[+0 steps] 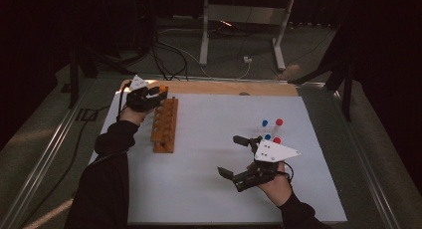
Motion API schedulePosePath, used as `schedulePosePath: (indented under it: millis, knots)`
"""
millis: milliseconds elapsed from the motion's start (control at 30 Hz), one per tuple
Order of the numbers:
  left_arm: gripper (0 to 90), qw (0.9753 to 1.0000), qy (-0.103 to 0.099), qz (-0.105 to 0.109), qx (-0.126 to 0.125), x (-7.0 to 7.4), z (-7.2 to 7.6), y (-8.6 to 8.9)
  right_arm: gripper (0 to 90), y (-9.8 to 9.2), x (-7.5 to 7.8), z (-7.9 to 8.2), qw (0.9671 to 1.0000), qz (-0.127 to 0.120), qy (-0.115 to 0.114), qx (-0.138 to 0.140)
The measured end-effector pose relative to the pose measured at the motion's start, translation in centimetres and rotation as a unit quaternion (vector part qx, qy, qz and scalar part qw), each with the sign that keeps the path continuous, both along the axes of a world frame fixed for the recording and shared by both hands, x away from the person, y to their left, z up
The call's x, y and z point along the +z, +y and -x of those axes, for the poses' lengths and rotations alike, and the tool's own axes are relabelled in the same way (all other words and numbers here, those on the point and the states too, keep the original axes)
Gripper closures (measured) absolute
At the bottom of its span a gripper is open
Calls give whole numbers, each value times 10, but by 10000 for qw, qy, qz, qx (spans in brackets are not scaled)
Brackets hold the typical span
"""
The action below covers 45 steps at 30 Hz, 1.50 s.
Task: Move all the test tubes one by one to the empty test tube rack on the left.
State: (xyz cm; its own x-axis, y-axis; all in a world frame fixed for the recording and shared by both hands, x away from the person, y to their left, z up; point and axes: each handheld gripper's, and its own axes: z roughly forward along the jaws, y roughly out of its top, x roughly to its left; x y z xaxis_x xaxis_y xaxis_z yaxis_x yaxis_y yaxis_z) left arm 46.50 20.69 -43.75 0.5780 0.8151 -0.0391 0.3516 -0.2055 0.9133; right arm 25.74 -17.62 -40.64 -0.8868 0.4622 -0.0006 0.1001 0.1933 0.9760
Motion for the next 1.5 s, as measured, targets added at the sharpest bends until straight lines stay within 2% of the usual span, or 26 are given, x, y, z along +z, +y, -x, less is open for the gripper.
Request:
schedulePosePath:
  millis: [67, 133, 233, 300, 367, 467, 500, 567, 667, 733, 800, 867, 900, 1000, 1033, 1200, 1333, 1400, 1500]
  knots:
    - [461, 9998, -39, 169, -54, 7, 6, 4, 0, -2, 3, 0, 10000, 9, 11, 51]
    - [408, 9996, -111, 214, -125, 14, 12, 6, 0, -4, 8, 1, 10000, 5, -38, -12]
    - [266, 9989, -112, 351, -288, 23, 23, 10, 0, -10, 16, 0, 10000, 48, -3, -85]
    - [188, 9987, -126, 334, -359, 27, 31, 11, 0, -15, 22, -2, 9999, 34, 84, -91]
    - [161, 9980, -151, 397, -477, 29, 40, 13, 0, -22, 28, -5, 9998, 11, 109, -189]
    - [91, 9963, -70, 532, -665, 32, 52, 15, 0, -34, 36, -8, 9992, -70, 172, -359]
    - [75, 9959, -76, 548, -718, 32, 55, 15, 0, -39, 39, -9, 9988, -85, 142, -462]
    - [27, 9931, -24, 734, -919, 31, 64, 17, 0, -47, 42, -10, 9981, -95, 119, -605]
    - [18, 9897, -84, 884, -1119, 28, 81, 18, 0, -64, 47, -13, 9957, -139, 99, -907]
    - [15, 9885, -96, 916, -1200, 27, 90, 19, 0, -76, 48, -14, 9925, -26, 33, -1225]
    - [14, 9872, -94, 966, -1266, 25, 101, 19, 0, -84, 47, -15, 9904, 32, 28, -1380]
    - [14, 9868, -88, 927, -1325, 23, 110, 19, 0, -95, 44, -17, 9866, 98, 67, -1629]
    - [14, 9856, -91, 947, -1400, 22, 114, 19, 0, -99, 41, -17, 9852, 119, 116, -1707]
    - [14, 9838, -118, 970, -1506, 18, 126, 19, 110, -109, 31, -19, 9815, 189, 248, -1892]
    - [14, 9837, -132, 954, -1519, 17, 129, 18, 122, -112, 28, -19, 9802, 235, 285, -1943]
    - [14, 9810, -169, 979, -1668, 12, 142, 16, 209, -122, 7, -20, 9757, 416, 416, -2109]
    - [10, 9807, -207, 876, -1733, 9, 151, 12, 257, -129, -10, -21, 9718, 519, 579, -2224]
    - [10, 9797, -223, 906, -1773, 8, 154, 11, 289, -133, -18, -22, 9699, 571, 688, -2266]
    - [10, 9794, -242, 907, -1787, 6, 158, 10, 341, -137, -30, -24, 9661, 682, 843, -2344]
